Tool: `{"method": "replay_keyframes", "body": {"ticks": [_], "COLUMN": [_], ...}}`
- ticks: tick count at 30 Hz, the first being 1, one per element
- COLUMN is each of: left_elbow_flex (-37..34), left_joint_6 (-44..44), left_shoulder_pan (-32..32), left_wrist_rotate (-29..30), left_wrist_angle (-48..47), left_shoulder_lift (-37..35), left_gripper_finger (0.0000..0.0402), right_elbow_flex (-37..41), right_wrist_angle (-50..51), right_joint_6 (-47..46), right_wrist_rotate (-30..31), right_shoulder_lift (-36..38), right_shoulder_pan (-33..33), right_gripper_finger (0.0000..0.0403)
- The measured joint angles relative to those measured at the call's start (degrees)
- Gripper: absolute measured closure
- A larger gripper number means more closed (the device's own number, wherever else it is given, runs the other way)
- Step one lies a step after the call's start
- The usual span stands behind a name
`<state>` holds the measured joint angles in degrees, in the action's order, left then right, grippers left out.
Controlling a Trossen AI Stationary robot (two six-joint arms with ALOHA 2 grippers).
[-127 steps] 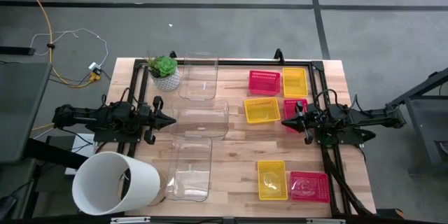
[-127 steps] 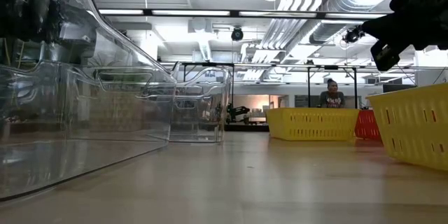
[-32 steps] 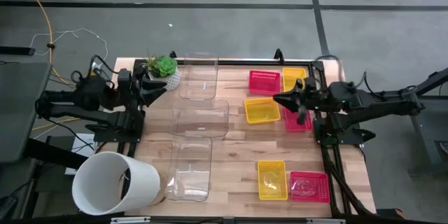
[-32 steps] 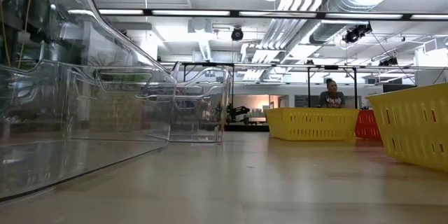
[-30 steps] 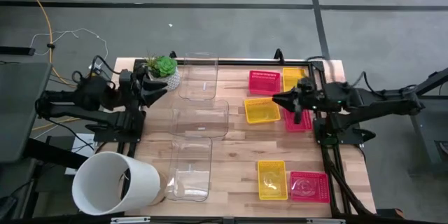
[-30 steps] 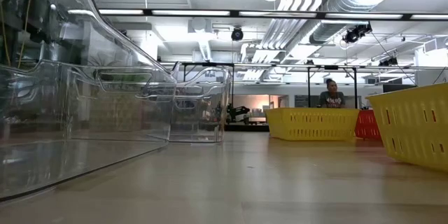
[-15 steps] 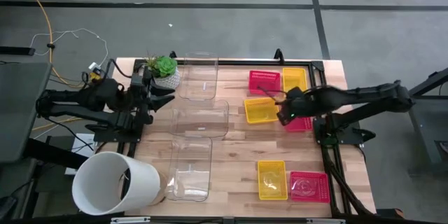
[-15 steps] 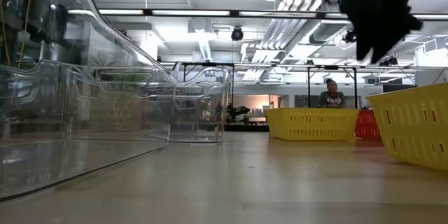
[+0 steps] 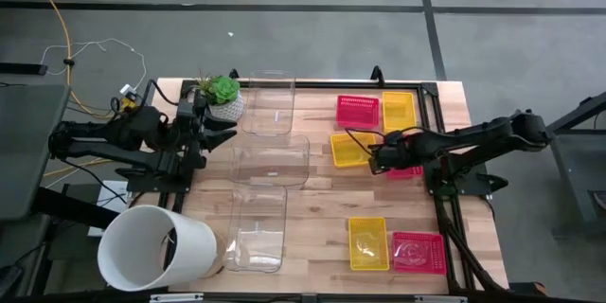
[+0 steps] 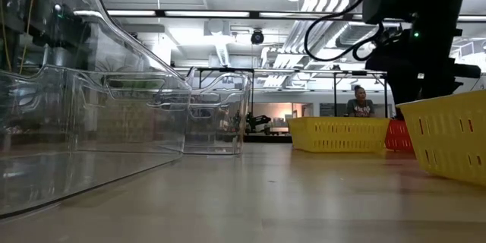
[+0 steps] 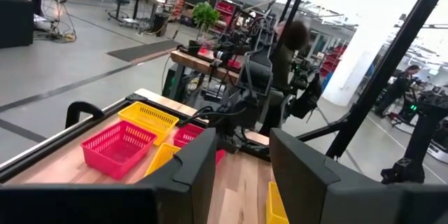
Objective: Stack baskets by color
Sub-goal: Stack the middle red bin on top of the top red bin
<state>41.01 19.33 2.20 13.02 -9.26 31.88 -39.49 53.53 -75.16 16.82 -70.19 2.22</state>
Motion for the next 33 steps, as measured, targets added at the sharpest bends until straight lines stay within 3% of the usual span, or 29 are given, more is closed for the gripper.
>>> {"method": "replay_keyframes", "body": {"ticks": [6, 13, 19, 26, 33], "left_elbow_flex": [0.00, 0.00, 0.00, 0.00, 0.00], "left_joint_6": [0.00, 0.00, 0.00, 0.00, 0.00], "left_shoulder_pan": [0.00, 0.02, 0.02, 0.00, 0.02], "left_wrist_rotate": [0.00, 0.00, 0.00, 0.00, 0.00], "left_wrist_angle": [0.00, 0.00, 0.00, 0.00, 0.00], "left_shoulder_lift": [0.00, 0.00, 0.00, 0.00, 0.00], "left_gripper_finger": [0.0280, 0.0280, 0.0280, 0.0280, 0.0280], "right_elbow_flex": [0.07, 0.09, 0.09, -0.14, -11.17], "right_wrist_angle": [-0.14, -0.63, -1.39, -0.71, 13.62], "right_joint_6": [0.41, 0.88, 1.10, 4.35, 6.63], "right_wrist_rotate": [0.99, -0.73, -1.02, -4.04, -2.98], "right_shoulder_lift": [-0.91, -4.83, -7.04, -4.98, -0.37], "right_shoulder_pan": [-1.07, -1.49, -1.49, -1.22, 1.48], "right_gripper_finger": [0.0196, 0.0229, 0.0281, 0.0393, 0.0400]}}
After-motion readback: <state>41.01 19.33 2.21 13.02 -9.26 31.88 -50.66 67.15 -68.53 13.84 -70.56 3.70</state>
